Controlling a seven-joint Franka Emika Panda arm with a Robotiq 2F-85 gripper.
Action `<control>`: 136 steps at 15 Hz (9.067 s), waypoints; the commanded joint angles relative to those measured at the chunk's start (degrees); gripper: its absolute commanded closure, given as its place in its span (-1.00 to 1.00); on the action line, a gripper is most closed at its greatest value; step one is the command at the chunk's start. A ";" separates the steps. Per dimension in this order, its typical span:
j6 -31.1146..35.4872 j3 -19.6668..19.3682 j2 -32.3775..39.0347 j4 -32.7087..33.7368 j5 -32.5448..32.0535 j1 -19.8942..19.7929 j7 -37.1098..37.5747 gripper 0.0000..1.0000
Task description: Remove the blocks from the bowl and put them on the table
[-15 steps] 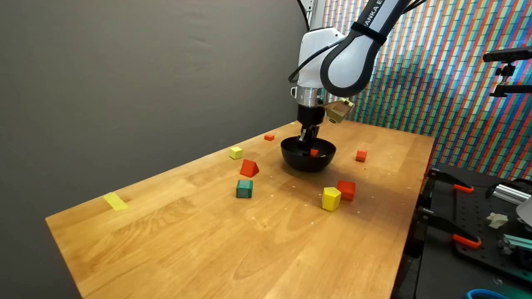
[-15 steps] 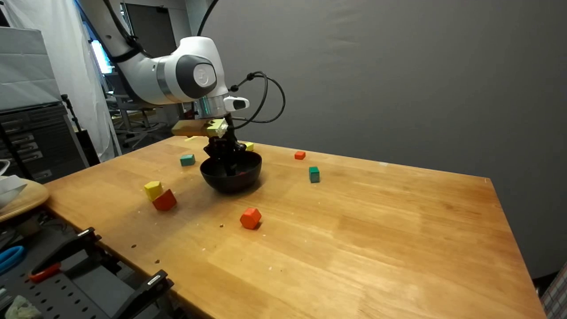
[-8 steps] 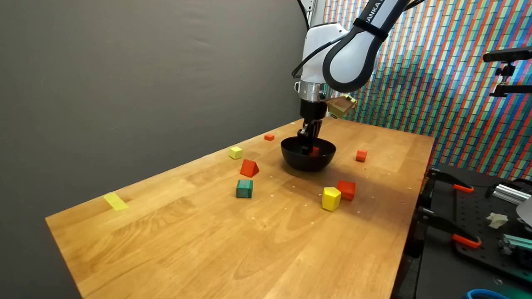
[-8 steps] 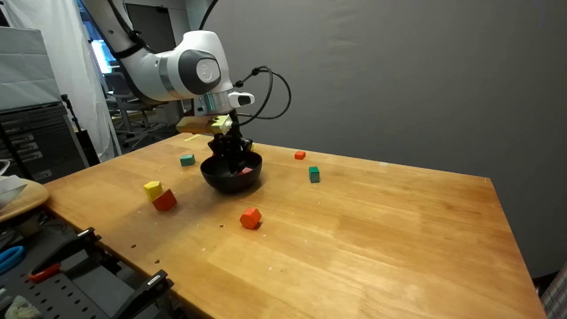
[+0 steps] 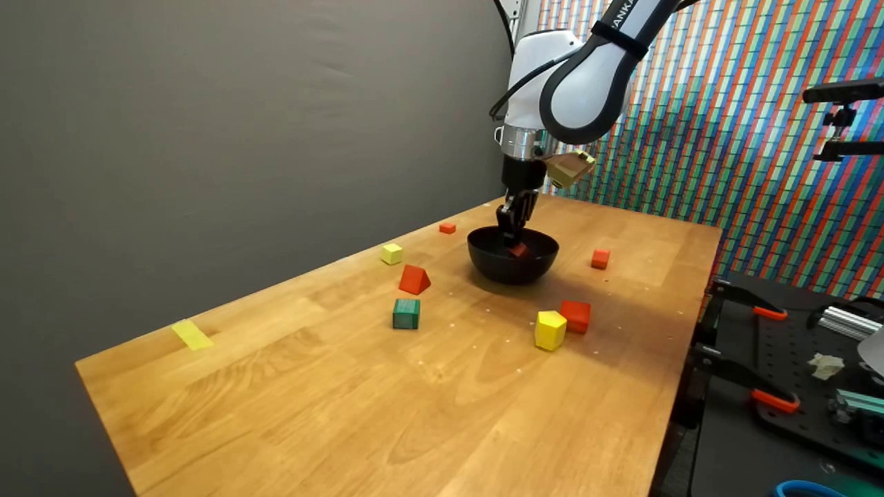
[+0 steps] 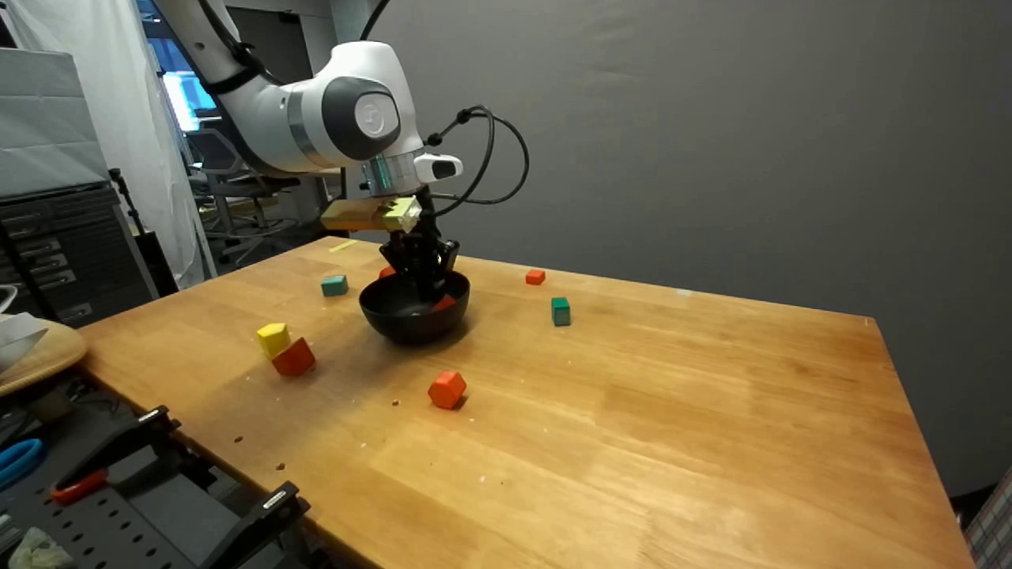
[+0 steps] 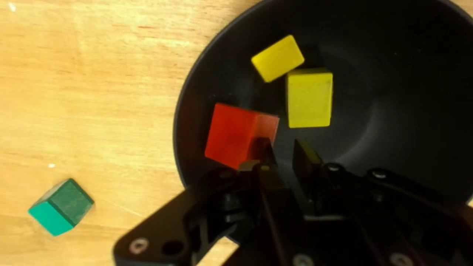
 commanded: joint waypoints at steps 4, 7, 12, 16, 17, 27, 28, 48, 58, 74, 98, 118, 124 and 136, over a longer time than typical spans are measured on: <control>0.74 -1.47 -3.09 -1.36 -2.05 0.31 1.55 0.68; 0.16 -2.41 -3.57 -0.91 -3.47 0.70 2.41 0.69; 0.41 -0.73 -2.08 0.17 -1.90 -0.60 0.93 -0.10; 0.34 0.43 -0.34 0.91 -1.10 -1.01 0.00 -0.72; 0.37 1.04 0.36 1.17 -0.46 -1.40 -0.58 -0.89; -0.40 5.87 5.67 4.12 4.48 -4.39 -4.80 -0.98; -0.60 5.93 5.83 4.45 4.53 -4.49 -5.11 -0.49; -5.56 1.58 4.80 7.61 -3.42 -0.83 -4.43 0.02; -5.21 2.71 7.05 8.49 -1.22 -2.96 -6.29 -1.00; -4.90 3.91 6.16 7.71 -1.45 -2.52 -6.83 0.55; 13.00 0.07 -2.48 -11.12 14.81 -16.04 -4.86 -0.57; -24.22 11.82 -8.65 5.48 25.04 -8.38 -11.57 -1.00; -18.23 9.85 -4.98 3.75 25.75 -8.73 -9.84 -1.00; -12.59 7.96 4.72 4.90 21.52 -8.14 -7.66 -0.99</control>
